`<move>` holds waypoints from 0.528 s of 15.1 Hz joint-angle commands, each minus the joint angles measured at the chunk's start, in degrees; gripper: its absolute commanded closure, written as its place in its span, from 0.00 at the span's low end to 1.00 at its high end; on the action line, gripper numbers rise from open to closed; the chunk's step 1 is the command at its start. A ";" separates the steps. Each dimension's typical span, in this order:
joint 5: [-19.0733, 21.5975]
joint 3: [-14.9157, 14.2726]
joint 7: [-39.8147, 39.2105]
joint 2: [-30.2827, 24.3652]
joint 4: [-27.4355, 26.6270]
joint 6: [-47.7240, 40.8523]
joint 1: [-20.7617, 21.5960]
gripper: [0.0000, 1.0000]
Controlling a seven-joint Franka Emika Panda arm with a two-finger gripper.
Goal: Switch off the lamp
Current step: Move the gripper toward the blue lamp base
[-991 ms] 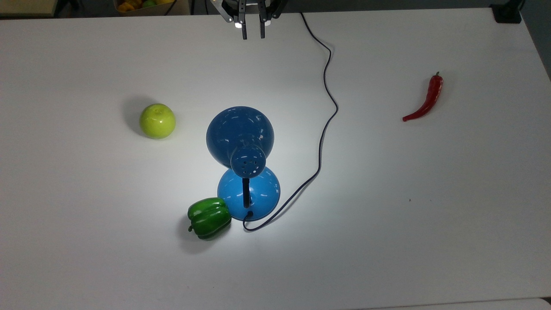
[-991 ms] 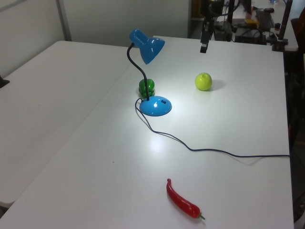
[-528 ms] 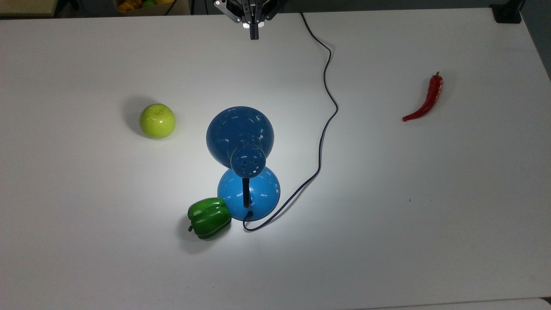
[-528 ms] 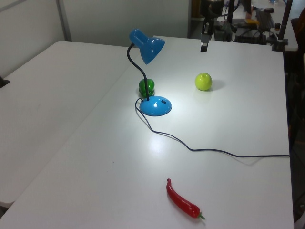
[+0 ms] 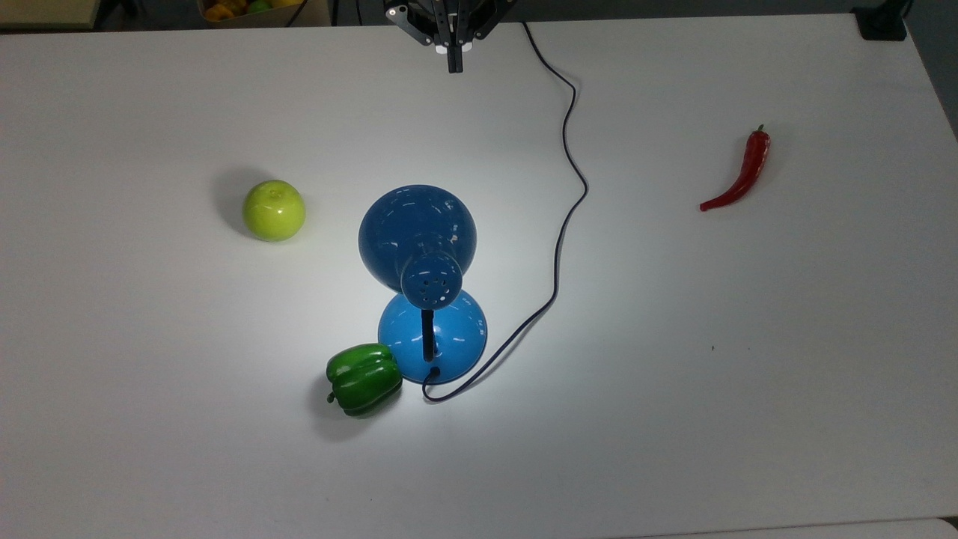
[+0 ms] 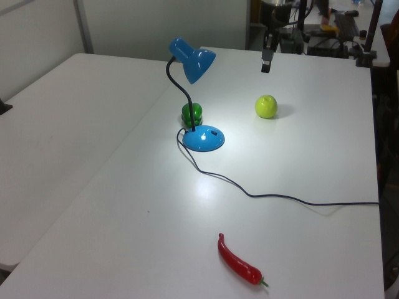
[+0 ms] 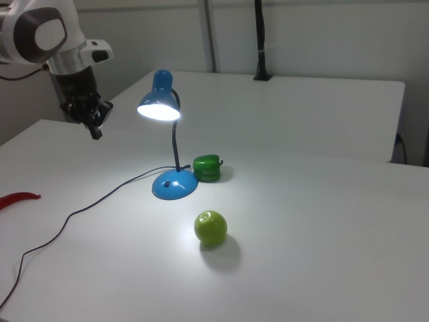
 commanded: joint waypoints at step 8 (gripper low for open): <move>0.97 0.57 -1.35 0.73 -6.06 4.46 -0.53 1.00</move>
